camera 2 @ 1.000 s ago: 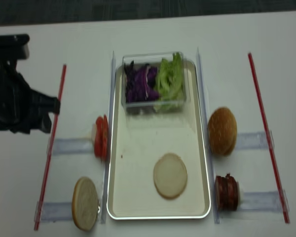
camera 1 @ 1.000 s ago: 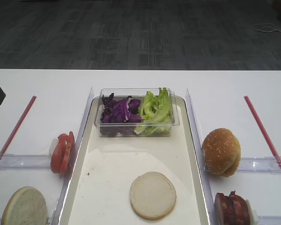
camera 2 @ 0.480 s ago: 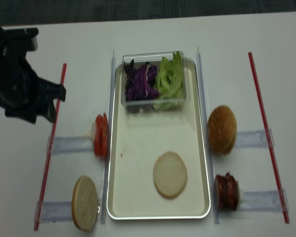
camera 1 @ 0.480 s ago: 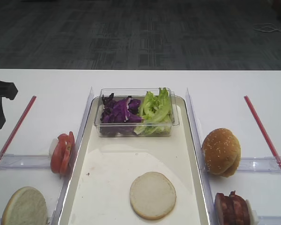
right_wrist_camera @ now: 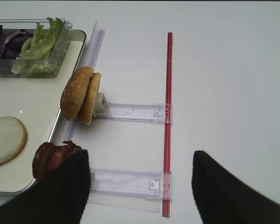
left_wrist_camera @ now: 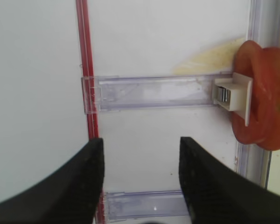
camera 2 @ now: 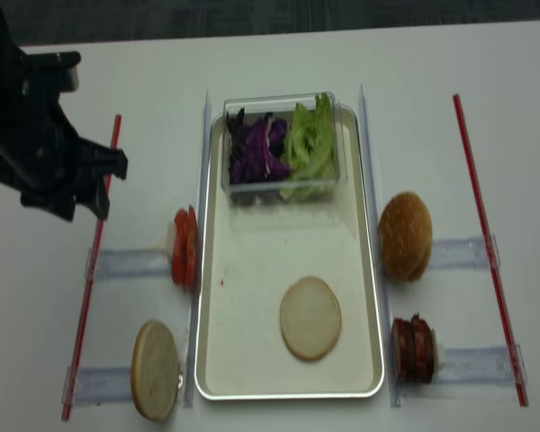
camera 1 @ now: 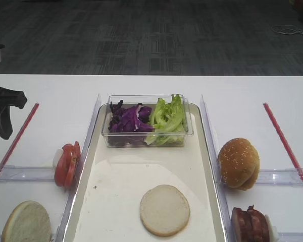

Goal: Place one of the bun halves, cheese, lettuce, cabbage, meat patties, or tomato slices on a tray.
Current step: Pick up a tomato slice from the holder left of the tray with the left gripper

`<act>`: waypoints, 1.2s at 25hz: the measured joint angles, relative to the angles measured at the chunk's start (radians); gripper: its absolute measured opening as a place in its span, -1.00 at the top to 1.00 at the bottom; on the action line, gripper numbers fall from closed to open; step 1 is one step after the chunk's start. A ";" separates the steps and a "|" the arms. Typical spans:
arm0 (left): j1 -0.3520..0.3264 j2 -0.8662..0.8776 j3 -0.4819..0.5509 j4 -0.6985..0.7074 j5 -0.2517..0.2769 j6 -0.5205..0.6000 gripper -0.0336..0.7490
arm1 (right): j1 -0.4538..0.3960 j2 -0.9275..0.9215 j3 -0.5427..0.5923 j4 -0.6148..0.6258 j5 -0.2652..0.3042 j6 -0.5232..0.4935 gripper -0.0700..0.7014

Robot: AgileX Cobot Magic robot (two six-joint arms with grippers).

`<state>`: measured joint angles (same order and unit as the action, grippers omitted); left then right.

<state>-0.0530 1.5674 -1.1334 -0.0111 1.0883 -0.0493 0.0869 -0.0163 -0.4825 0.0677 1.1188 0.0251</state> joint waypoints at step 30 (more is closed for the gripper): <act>-0.217 0.028 -0.014 -0.035 -0.014 -0.068 -0.03 | 0.000 0.000 0.000 0.000 0.000 0.000 -0.40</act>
<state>-0.2697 1.5957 -1.1476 -0.0463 1.0740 -0.1177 0.0869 -0.0163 -0.4825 0.0677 1.1188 0.0251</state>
